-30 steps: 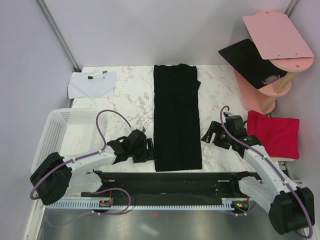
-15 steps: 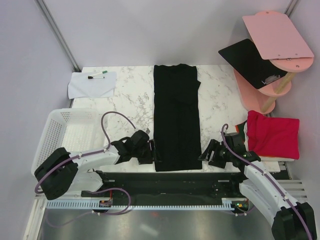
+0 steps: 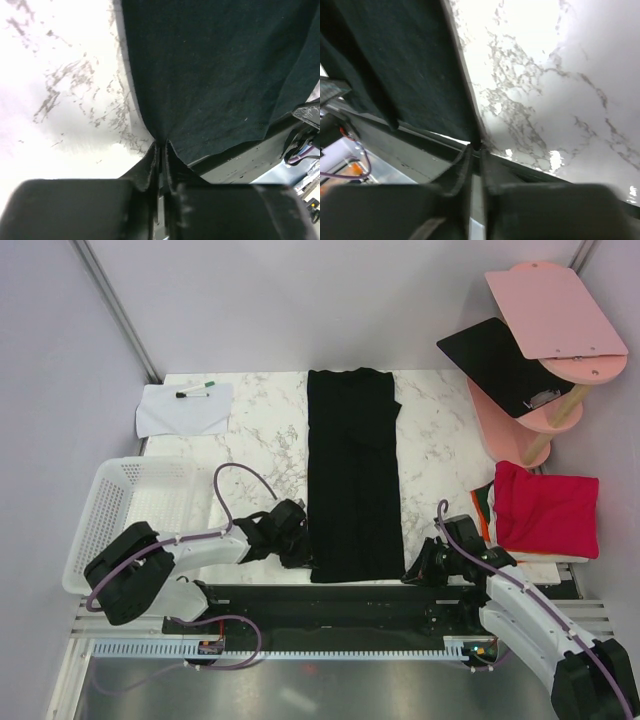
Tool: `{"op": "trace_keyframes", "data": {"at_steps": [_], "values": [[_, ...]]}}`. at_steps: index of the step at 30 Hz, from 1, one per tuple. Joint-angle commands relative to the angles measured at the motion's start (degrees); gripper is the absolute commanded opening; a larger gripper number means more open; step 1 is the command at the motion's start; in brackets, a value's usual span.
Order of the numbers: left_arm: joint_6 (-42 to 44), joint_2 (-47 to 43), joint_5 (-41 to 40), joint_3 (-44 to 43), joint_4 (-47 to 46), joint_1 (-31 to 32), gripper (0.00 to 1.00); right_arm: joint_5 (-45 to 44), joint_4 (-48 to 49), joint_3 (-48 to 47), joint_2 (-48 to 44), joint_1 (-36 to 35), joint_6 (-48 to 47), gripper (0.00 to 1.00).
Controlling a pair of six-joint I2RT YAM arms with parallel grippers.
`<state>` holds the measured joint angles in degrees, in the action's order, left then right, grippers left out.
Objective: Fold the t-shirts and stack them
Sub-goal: Grab the bottom of the folded rectangular tshirt with both arms
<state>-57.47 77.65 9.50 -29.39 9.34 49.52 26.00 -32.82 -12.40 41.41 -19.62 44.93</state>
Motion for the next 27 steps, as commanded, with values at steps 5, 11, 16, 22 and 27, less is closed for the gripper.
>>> {"op": "trace_keyframes", "data": {"at_steps": [5,11,16,22,27], "values": [[0.7,0.1,-2.8,-1.1,5.2,0.5,0.02,-4.4,-0.8,-2.5,-5.7,-0.5,0.3,0.0],[1.7,-1.3,-4.5,-3.4,8.5,0.4,0.02,-6.7,-1.8,-7.5,-6.3,-0.7,-2.6,0.0],[2.0,0.0,-4.7,-4.2,8.7,0.4,0.02,-6.6,-2.4,-9.1,-5.0,-0.8,-4.0,0.0],[2.6,-1.3,-5.6,-6.0,9.5,0.4,0.02,-6.2,-2.5,-12.1,-5.8,-0.9,-4.3,0.0],[4.0,-3.5,-9.3,-13.3,14.1,0.2,0.02,-8.9,0.1,-14.0,-6.1,-1.0,-6.0,0.0]]}}
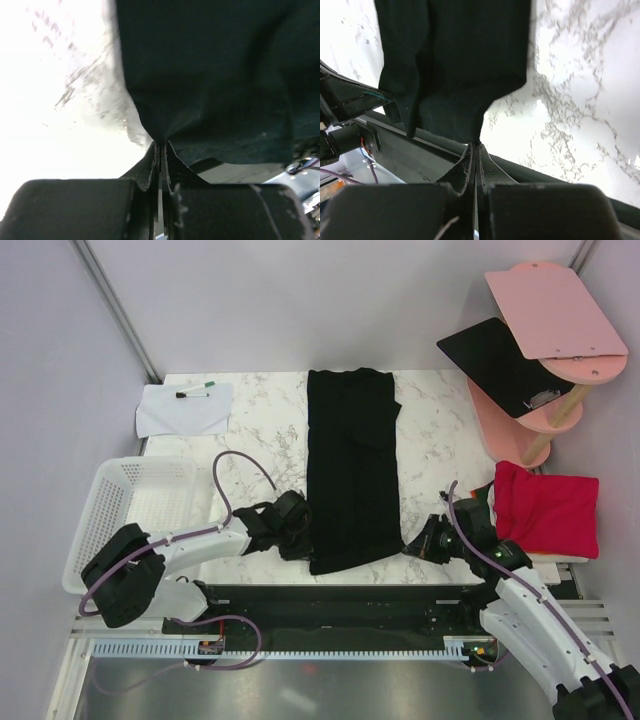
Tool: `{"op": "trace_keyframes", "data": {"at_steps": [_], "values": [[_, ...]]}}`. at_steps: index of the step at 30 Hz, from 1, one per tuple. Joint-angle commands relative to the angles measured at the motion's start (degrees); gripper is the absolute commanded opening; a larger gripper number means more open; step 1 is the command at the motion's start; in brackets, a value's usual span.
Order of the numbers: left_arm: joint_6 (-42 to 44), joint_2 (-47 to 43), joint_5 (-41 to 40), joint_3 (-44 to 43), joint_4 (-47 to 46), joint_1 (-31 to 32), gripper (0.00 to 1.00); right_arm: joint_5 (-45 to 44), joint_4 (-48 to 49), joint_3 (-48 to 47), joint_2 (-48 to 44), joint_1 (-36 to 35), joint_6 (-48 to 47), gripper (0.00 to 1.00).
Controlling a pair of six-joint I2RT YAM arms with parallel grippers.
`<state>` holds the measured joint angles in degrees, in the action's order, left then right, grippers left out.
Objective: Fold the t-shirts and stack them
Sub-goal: Grab the bottom of the folded rectangular tshirt with both arms, then fold the folded rectangular tshirt in 1/3 of the way
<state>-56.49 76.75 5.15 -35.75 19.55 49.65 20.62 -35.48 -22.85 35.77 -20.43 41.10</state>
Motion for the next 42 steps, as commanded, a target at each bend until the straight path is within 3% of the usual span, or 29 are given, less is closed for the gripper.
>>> {"op": "trace_keyframes", "data": {"at_steps": [1,9,19,33,37,39,40,42], "values": [[3.9,-2.5,-6.5,-8.4,4.8,-0.2,0.02,-4.3,3.7,-4.1,0.7,-0.2,-3.7,0.0],[10.4,4.9,-6.2,-24.1,9.5,-5.6,0.02,-12.5,15.6,-12.0,14.8,-0.2,-12.5,0.0],[17.0,17.9,-1.1,-37.4,10.2,-15.7,0.02,-18.1,28.6,-26.4,40.9,-0.1,-18.3,0.0],[23.3,36.3,5.8,-55.9,12.9,-24.2,0.02,-23.3,31.5,-46.8,64.2,-0.1,-20.3,0.0],[23.7,40.7,6.7,-60.0,13.0,-25.5,0.02,-26.2,27.6,-53.9,70.5,0.0,-19.9,0.0],[25.0,44.3,9.9,-63.5,13.4,-26.5,0.17,-28.6,24.9,-57.8,74.1,0.4,-18.5,0.02],[25.4,45.1,11.0,-64.5,13.6,-27.0,0.46,-28.6,24.6,-58.8,75.0,0.6,-18.3,0.02],[25.6,45.0,10.4,-64.9,14.1,-27.8,0.63,-30.6,24.0,-59.8,75.9,0.6,-17.1,0.04]]}}
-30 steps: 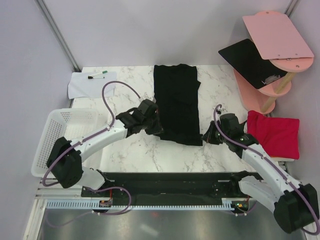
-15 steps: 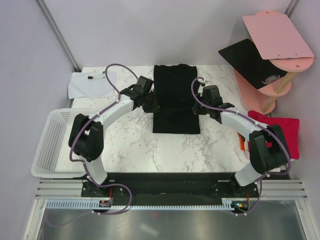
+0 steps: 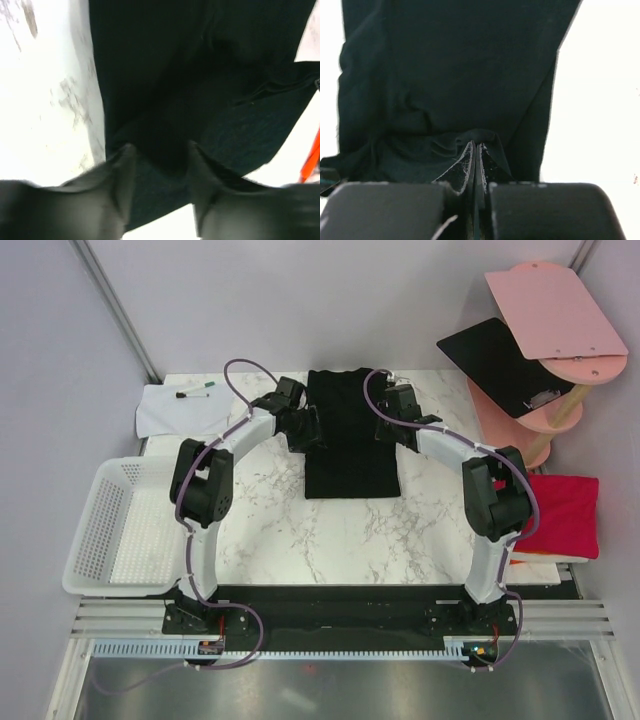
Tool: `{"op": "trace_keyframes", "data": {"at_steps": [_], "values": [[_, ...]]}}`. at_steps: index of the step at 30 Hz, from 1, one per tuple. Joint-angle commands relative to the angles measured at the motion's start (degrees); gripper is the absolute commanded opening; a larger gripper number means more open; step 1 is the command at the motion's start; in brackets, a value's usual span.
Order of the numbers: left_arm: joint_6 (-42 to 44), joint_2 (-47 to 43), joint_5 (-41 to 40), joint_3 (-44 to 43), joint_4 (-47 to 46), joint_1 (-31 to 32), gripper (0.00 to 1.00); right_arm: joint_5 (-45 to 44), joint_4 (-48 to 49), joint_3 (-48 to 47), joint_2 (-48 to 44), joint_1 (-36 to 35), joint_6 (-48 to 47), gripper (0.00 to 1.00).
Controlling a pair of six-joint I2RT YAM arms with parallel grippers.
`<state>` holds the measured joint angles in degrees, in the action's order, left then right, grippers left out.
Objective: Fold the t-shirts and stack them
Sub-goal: Fold the folded rectangular tshirt in 1/3 of the way, then grab one side of the 2/3 rectangular tshirt with both arms
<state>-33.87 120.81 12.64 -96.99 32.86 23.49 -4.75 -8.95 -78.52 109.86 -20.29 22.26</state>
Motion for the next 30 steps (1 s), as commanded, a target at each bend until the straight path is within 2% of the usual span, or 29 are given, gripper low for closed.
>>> {"op": "trace_keyframes", "data": {"at_steps": [1,2,3,4,7,10,14,20,30], "values": [[3.1,0.1,2.1,-3.1,0.8,-1.9,0.72,-8.0,-2.5,-4.0,1.5,0.4,1.8,0.06],[3.3,-1.1,0.2,-2.4,0.8,-2.2,0.77,-9.5,-2.8,-3.6,0.5,0.5,2.5,0.08],[3.2,-2.4,-0.9,-0.3,0.7,-2.3,0.95,-11.0,-2.3,-3.1,-0.3,0.6,2.5,0.13],[3.3,-5.3,-1.8,0.9,0.8,-2.3,1.0,-11.9,-1.9,-2.4,-1.1,0.6,2.5,0.35],[3.5,-9.4,-3.5,6.6,0.0,-2.3,1.0,-13.5,0.2,1.1,-5.4,0.5,2.3,0.64],[2.5,-14.6,-2.4,14.4,-3.3,-2.3,1.0,-12.7,1.0,5.9,-10.3,0.4,3.2,0.76],[0.7,-20.2,0.8,23.6,-8.1,-2.2,0.97,-9.8,0.8,13.8,-15.5,0.5,5.4,0.77],[-2.5,-21.9,5.2,35.1,-16.6,-2.0,0.89,-1.4,3.0,24.4,-17.5,0.6,10.4,0.71],[-5.6,-19.1,8.3,39.2,-23.5,-0.5,0.81,3.4,4.1,33.0,-20.8,0.5,15.0,0.58]]}}
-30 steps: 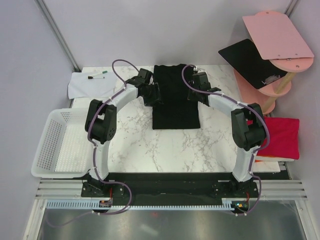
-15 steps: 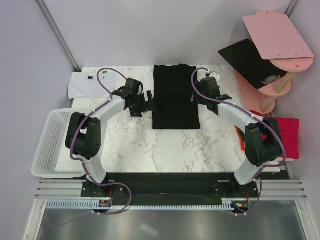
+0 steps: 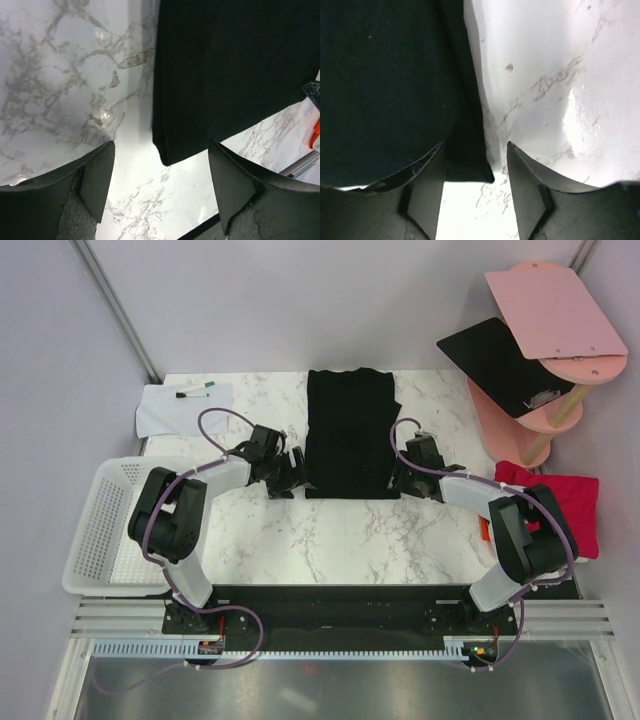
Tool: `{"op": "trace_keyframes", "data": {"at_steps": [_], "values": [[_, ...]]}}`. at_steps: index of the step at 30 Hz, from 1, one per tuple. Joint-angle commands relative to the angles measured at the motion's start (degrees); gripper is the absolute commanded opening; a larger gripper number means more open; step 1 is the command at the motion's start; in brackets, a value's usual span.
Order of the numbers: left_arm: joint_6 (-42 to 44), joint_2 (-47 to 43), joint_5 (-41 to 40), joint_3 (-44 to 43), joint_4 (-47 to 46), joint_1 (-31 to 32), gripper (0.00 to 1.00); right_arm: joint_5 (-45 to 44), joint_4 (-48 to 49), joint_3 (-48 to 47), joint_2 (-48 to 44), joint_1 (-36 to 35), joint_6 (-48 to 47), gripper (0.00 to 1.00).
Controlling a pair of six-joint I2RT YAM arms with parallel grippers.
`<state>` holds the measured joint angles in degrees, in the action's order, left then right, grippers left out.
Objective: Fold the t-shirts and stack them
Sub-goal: Grab one side of the 2/3 rectangular tshirt with both arms
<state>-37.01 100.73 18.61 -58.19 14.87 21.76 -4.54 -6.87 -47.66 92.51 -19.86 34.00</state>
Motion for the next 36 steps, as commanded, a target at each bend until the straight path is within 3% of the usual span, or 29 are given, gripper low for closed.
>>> {"op": "trace_keyframes", "data": {"at_steps": [1,8,10,12,15,17,27,36], "values": [[-2.9,1.7,2.5,0.4,-6.3,1.5,0.79,3.7,2.4,3.6,-4.6,0.1,3.5,0.57],[-3.9,5.6,4.2,-0.6,-8.6,3.0,0.54,8.7,4.6,7.4,-6.6,-0.4,6.2,0.51],[-3.8,6.1,4.4,-0.9,-8.7,3.2,0.3,9.4,5.5,8.7,-7.3,-0.6,6.9,0.4],[-3.8,6.0,4.9,-0.9,-8.7,3.4,0.02,11.0,6.3,9.2,-7.5,-0.8,7.2,0.19],[-3.6,4.4,4.9,0.0,-8.5,3.6,0.02,11.2,7.9,10.2,-9.1,-1.3,7.1,0.04],[-3.2,3.3,4.7,1.0,-7.9,3.7,0.02,10.4,7.6,11.0,-11.2,-1.5,6.7,0.01],[-2.2,-4.1,4.0,6.9,-4.2,5.8,0.02,9.8,0.7,15.7,-24.8,-2.6,5.9,0.0],[-2.4,-15.4,4.2,12.1,-0.3,8.2,0.02,10.7,-12.8,15.5,-41.6,-3.3,4.5,0.0]]}}
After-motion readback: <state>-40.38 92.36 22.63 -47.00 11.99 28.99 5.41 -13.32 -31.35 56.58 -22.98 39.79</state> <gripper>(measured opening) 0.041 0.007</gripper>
